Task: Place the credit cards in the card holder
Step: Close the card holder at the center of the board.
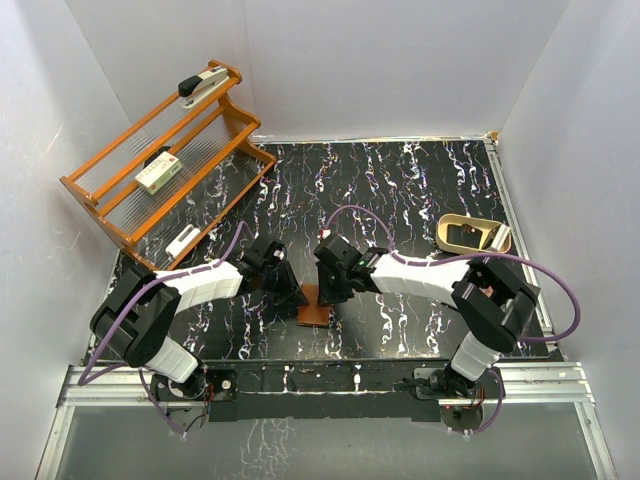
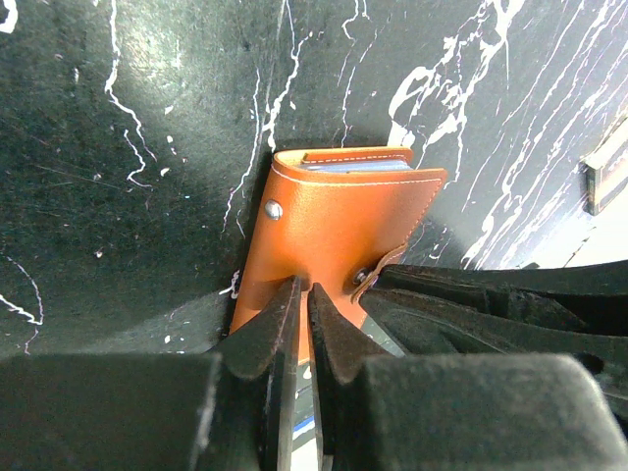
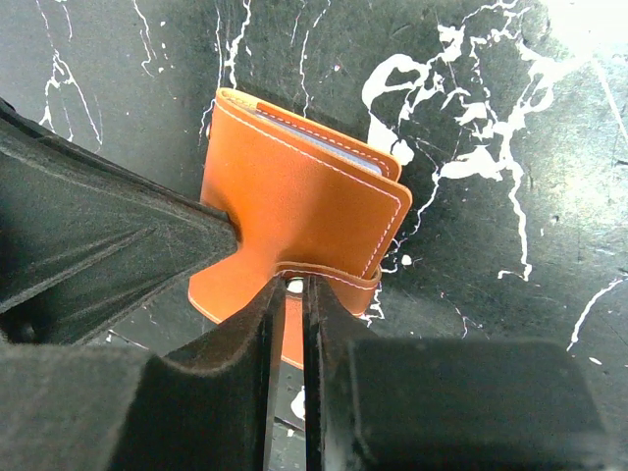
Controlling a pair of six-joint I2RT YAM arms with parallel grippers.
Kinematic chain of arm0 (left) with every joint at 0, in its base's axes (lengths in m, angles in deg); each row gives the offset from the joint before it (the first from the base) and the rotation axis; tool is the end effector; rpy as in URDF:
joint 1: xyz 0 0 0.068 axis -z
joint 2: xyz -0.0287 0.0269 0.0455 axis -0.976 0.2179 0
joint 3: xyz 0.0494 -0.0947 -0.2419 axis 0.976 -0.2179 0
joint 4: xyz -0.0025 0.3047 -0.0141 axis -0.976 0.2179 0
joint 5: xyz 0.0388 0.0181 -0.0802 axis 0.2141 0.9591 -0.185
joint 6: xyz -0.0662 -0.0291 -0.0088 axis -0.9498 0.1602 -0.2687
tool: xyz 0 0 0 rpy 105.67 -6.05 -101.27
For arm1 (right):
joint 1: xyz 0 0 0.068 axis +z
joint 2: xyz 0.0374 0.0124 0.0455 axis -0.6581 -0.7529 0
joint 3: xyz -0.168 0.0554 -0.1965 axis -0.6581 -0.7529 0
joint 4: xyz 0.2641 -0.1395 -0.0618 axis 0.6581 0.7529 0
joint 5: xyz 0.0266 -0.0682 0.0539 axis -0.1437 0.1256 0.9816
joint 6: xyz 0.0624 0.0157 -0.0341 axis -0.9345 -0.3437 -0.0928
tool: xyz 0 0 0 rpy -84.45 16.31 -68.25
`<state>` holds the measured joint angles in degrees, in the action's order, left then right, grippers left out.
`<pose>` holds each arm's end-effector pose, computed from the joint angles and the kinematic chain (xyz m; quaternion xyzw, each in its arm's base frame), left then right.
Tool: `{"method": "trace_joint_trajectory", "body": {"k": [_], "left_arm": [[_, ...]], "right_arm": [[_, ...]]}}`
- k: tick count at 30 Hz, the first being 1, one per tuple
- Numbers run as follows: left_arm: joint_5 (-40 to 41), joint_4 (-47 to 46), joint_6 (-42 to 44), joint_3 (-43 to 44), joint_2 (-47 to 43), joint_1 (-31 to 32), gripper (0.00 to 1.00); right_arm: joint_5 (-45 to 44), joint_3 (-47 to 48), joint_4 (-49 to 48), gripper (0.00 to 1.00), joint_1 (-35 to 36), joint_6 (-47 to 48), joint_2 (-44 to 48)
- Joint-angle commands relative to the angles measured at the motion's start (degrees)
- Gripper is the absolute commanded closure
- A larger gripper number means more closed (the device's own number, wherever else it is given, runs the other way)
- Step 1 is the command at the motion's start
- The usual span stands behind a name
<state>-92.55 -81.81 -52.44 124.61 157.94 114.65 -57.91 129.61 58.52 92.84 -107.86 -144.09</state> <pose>0.2477 -0.2124 0.0897 -0.1111 0.9287 -0.3376 0.1061 0.2244 0.2890 0.1170 -0.0723 0.9673 0.1961 0.1437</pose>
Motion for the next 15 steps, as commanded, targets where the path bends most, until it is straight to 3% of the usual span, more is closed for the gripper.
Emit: {"method": "trace_joint_trajectory", "body": {"k": [1, 15], "left_arm": [[0.7, 1.7, 0.1, -1.1, -0.1, 0.1, 0.93], [0.4, 1.2, 0.0, -1.3, -0.3, 0.1, 0.93]], "right_arm": [[0.2, 1.3, -2.7, 0.89, 0.2, -0.7, -1.2], [-2.5, 2.8, 4.7, 0.94, 2.1, -0.9, -5.2]]}}
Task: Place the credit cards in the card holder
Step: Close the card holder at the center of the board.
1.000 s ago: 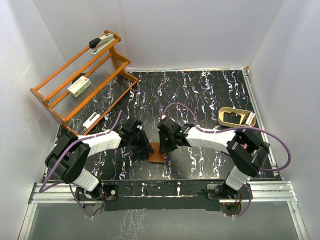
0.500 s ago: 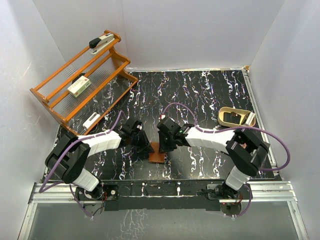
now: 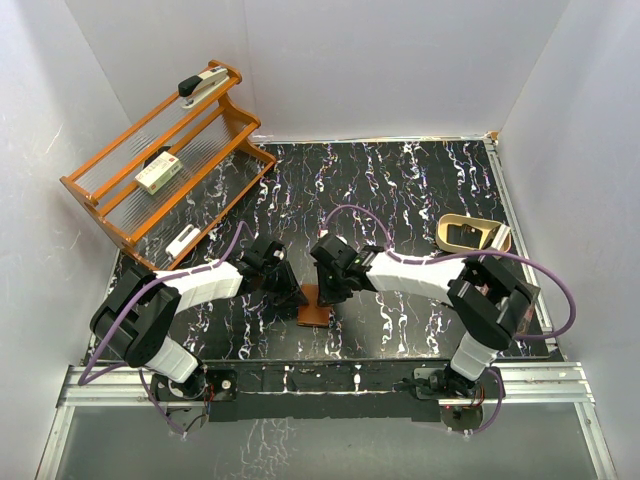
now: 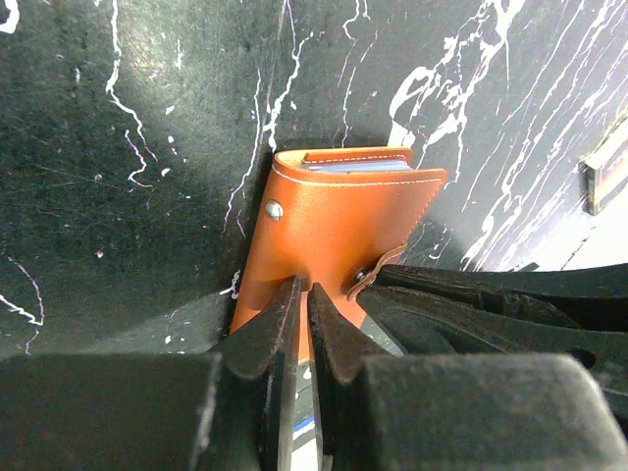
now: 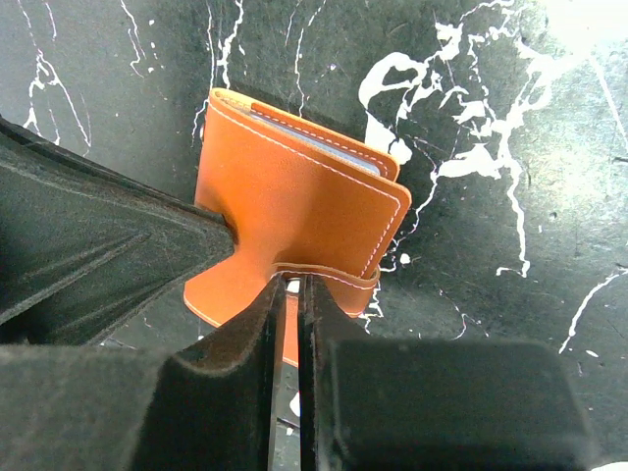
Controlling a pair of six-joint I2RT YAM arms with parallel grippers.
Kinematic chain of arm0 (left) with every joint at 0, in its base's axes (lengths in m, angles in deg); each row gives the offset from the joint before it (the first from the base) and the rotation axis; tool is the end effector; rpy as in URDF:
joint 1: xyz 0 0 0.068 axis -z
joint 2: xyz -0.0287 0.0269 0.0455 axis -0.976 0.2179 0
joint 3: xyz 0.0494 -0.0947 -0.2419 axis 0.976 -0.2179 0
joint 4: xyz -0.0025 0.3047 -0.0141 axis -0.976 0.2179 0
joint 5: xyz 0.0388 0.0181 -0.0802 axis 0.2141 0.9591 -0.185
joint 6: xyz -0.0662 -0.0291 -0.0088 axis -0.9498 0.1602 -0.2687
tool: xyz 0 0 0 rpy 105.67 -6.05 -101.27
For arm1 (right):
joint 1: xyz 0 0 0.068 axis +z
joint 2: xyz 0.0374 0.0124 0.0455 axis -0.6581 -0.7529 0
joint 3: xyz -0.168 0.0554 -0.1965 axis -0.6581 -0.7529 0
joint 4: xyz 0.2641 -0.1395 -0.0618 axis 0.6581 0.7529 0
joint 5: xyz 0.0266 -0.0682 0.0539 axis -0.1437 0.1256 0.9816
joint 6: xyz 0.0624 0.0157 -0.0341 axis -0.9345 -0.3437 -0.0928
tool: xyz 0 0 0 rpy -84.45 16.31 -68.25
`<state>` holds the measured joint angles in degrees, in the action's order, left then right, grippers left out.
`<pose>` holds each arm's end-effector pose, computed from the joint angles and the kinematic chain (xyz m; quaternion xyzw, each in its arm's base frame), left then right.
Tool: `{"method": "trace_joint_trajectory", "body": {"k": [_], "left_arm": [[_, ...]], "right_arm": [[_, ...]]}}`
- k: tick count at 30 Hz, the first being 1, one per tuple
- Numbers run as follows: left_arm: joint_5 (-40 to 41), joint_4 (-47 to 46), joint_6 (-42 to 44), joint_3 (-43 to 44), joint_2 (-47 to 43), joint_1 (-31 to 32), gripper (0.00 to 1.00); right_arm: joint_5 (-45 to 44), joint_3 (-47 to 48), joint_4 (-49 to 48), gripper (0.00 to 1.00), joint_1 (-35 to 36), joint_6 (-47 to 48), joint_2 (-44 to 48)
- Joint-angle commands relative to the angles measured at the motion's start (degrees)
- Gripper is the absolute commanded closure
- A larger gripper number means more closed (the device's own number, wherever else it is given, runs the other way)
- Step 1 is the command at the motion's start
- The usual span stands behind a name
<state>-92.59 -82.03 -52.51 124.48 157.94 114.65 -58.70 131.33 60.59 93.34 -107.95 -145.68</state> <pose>0.2475 -0.2123 0.0893 -0.1114 0.9283 -0.3384 0.1061 0.2245 0.2931 0.1150 -0.0740 0.9713 0.1802 0.1367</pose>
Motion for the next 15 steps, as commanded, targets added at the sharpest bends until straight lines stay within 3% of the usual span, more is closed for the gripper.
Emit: {"method": "trace_joint_trajectory", "body": {"k": [1, 15], "left_arm": [[0.5, 1.5, 0.1, -1.2, -0.3, 0.1, 0.93], [0.3, 0.5, -0.1, -2.0, -0.5, 0.1, 0.93]], "right_arm": [[-1.8, 1.5, 3.3, 0.94, 1.7, -1.0, -4.0], [-0.9, 3.8, 10.9, 0.95, 1.9, 2.1, -13.4]]}}
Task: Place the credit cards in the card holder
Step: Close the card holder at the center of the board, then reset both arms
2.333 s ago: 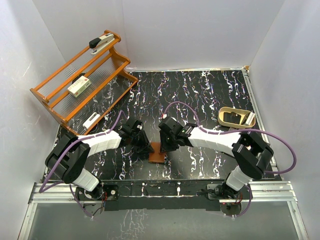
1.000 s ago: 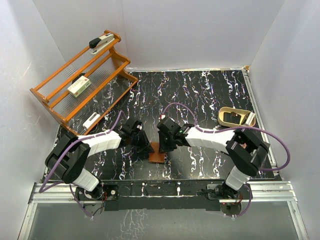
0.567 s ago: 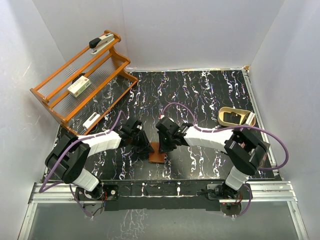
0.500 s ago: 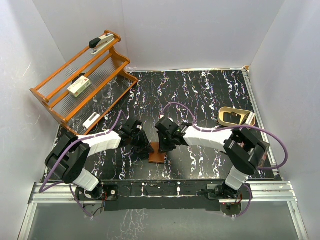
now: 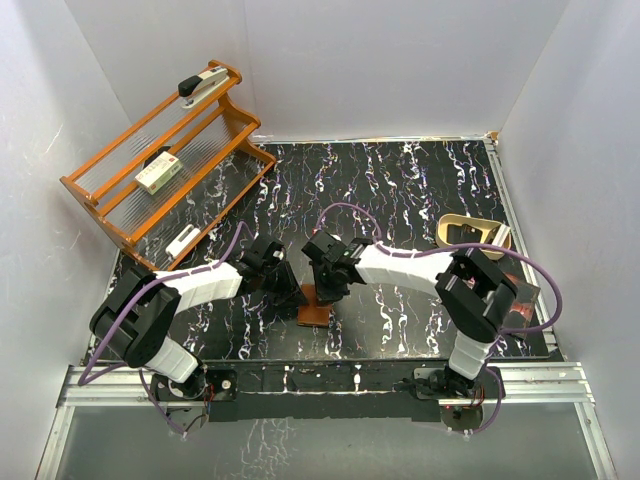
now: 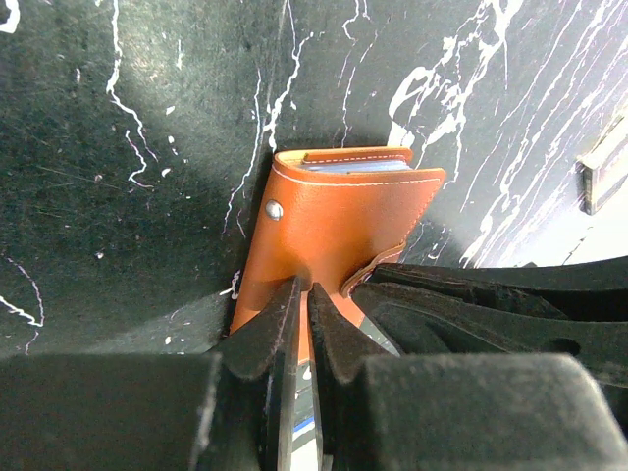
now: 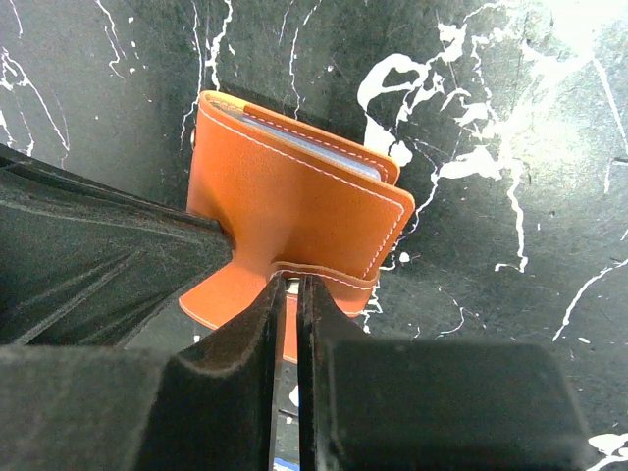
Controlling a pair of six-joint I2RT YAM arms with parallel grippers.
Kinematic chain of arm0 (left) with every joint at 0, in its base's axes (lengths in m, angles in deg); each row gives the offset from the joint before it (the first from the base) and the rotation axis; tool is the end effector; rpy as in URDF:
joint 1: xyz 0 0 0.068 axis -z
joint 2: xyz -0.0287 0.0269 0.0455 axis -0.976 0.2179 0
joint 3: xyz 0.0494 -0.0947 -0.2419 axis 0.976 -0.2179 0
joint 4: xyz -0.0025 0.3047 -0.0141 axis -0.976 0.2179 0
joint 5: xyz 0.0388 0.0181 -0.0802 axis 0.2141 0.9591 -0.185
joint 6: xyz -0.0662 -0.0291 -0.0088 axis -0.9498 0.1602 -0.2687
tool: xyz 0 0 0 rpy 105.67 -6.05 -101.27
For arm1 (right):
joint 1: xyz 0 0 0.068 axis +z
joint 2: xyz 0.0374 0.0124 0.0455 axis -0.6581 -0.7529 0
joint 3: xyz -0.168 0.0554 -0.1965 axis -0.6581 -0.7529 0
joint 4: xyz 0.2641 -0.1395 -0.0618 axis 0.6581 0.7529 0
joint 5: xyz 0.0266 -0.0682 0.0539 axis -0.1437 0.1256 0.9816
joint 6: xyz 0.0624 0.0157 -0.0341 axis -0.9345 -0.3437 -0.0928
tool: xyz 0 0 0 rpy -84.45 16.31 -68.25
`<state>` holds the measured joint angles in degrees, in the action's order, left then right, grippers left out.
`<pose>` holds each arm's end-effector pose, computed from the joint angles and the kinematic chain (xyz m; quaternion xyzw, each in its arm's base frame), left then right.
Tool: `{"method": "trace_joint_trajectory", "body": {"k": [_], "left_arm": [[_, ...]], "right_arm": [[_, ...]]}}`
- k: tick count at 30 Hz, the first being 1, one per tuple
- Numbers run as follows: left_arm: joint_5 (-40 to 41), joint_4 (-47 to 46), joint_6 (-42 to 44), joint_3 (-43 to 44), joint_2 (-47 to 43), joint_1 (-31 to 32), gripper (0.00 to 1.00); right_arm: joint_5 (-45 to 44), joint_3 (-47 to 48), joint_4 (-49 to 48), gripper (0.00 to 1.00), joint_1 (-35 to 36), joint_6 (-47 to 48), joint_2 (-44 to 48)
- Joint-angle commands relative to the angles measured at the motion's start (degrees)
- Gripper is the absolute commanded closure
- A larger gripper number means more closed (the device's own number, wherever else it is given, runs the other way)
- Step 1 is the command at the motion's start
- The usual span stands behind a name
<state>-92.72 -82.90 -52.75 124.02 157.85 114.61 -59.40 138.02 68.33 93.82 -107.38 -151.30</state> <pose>0.2470 -0.2118 0.0884 -0.1123 0.9267 -0.3421 0.1077 0.2304 0.3047 0.1103 -0.0818 0.9822 0.1338 0.1030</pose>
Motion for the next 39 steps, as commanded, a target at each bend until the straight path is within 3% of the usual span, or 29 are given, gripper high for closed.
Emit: {"method": "trace_joint_trajectory", "body": {"k": [1, 7, 14, 20, 22, 23, 24, 32, 33, 34, 35, 39], "left_arm": [[0.5, 1.5, 0.0, -1.6, -0.8, 0.2, 0.93], [4.5, 5.0, 0.6, -0.2, -5.8, 0.2, 0.87], [13.1, 15.3, 3.2, 5.1, -15.1, -0.1, 0.65], [20.7, 27.1, 7.1, 14.4, -24.5, -0.2, 0.50], [23.0, 31.4, 8.7, 18.4, -26.7, -0.2, 0.28], [23.6, 33.5, 9.4, 20.5, -27.6, -0.2, 0.07], [24.3, 35.3, 9.9, 22.7, -28.5, -0.2, 0.02], [29.0, 42.6, 15.1, 31.2, -35.5, -0.1, 0.01], [29.0, 41.4, 16.6, 30.8, -36.8, -0.2, 0.01], [28.1, 39.6, 18.3, 29.9, -38.4, -0.2, 0.01], [26.7, 37.6, 20.4, 28.7, -40.0, -0.2, 0.01], [23.9, 34.3, 22.6, 26.1, -45.2, -0.2, 0.01]], "right_arm": [[-0.2, -2.9, 3.1, 0.95, 1.4, 1.6, -7.9], [-3.9, -1.7, 2.9, 0.94, 1.4, 3.0, -5.4], [-8.6, 3.7, 4.8, 0.91, 0.5, 5.7, -0.8], [-9.1, 11.1, 6.8, 0.74, 0.5, 8.1, 6.4], [-9.3, 13.7, 8.2, 0.66, 0.5, 8.2, 8.3], [-9.5, 14.8, 8.8, 0.61, 0.5, 8.2, 9.5], [-10.0, 15.4, 9.2, 0.56, 0.5, 8.1, 10.8], [-17.8, 10.6, 4.9, 0.26, 0.5, 6.0, 27.7], [-18.1, 9.7, 4.1, 0.20, 0.5, 5.6, 29.8], [-18.2, 8.8, 3.2, 0.07, 0.5, 5.1, 31.5], [-18.0, 8.1, 2.6, 0.02, 0.5, 4.5, 33.0], [-18.7, 5.3, 3.5, 0.02, 0.5, 1.1, 37.3]]}}
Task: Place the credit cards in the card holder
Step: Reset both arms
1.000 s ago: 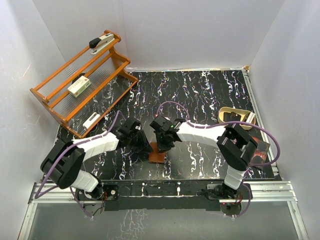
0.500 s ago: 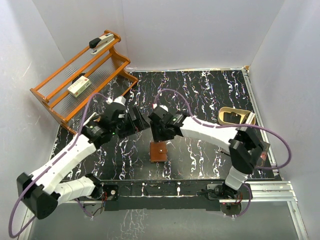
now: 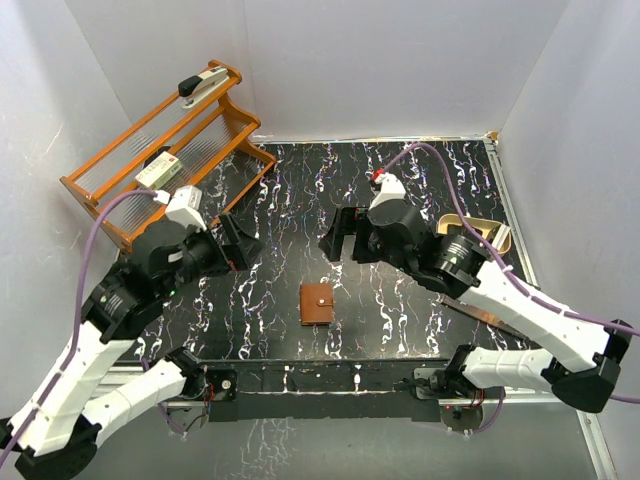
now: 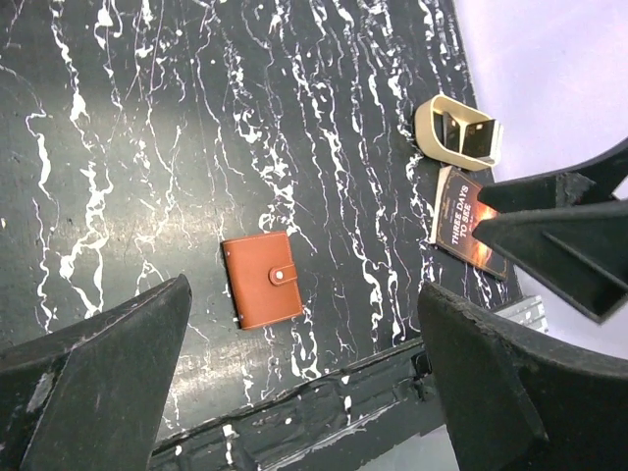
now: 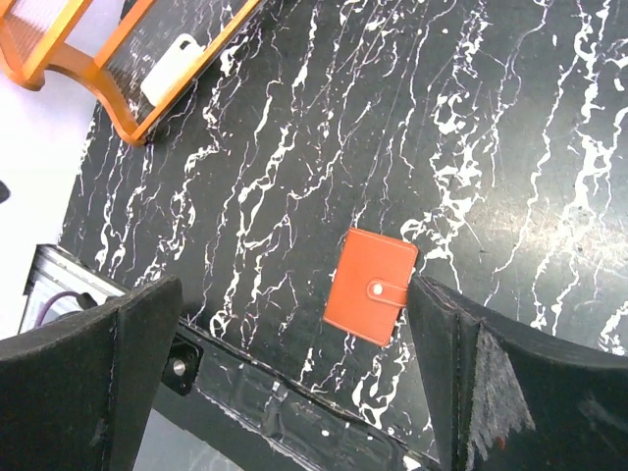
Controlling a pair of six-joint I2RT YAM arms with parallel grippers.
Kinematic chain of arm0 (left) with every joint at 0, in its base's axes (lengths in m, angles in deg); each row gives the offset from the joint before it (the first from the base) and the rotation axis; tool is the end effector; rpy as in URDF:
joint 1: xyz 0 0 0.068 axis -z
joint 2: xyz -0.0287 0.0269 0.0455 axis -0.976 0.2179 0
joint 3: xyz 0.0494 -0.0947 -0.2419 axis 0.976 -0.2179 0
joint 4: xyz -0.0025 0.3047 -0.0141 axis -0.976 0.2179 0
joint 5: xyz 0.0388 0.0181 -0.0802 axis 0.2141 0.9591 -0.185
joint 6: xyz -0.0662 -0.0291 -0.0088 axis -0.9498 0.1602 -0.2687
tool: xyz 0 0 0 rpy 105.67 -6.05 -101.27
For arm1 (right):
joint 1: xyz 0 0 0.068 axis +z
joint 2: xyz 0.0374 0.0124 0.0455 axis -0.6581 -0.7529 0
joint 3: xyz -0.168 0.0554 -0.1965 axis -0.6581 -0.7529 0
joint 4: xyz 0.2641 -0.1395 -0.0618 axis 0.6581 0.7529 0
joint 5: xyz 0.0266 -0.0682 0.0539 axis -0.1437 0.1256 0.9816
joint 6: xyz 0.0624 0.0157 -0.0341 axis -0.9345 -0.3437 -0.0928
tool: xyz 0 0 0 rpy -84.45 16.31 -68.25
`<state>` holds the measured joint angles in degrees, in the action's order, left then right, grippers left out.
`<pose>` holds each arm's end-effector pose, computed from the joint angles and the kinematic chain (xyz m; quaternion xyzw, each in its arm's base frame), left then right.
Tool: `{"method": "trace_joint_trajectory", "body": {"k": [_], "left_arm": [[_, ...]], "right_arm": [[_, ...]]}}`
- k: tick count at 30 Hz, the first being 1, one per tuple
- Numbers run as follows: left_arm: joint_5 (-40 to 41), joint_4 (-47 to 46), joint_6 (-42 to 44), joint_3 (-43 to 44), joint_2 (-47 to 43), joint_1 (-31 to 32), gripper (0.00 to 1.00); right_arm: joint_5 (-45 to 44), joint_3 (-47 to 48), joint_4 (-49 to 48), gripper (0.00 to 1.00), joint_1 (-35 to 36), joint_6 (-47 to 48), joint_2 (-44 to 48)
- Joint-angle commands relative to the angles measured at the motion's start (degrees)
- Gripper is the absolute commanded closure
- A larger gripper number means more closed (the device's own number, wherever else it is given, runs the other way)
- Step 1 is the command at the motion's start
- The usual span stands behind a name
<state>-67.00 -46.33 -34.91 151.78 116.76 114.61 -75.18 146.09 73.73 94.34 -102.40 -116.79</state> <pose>0.1786 -0.1262 0.4098 -0.0538 0.8131 -0.3192 0.4837 0.1992 0.2412 0.3628 -0.0538 0.8741 0.2608 0.4062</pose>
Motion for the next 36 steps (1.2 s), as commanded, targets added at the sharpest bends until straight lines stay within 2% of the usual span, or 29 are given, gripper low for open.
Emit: {"method": "trace_joint_trajectory", "body": {"k": [1, 7, 11, 18, 36], "left_arm": [[-1.7, -2.3, 4.3, -1.9, -4.9, -0.2, 0.01], [-1.2, -0.6, 2.8, -2.4, -2.4, -0.2, 0.01], [-2.3, -1.2, 3.1, -2.5, -0.6, -0.2, 0.01], [-1.3, -7.2, 4.5, -3.5, -3.5, -0.2, 0.01], [-0.3, -6.8, 3.1, -4.8, -3.4, -0.1, 0.01]], "right_arm": [[-3.2, -4.0, -2.0, 0.02, 0.0, -5.2, 3.8], [-4.0, -12.0, -8.2, 0.02, 0.0, -7.4, 10.3], [-5.1, -10.6, -7.0, 0.02, 0.0, -7.5, 9.8], [-5.2, -9.4, -5.6, 0.02, -0.1, -7.3, 10.0], [-4.3, -10.8, -5.2, 0.02, 0.0, -9.0, 10.7]]}}
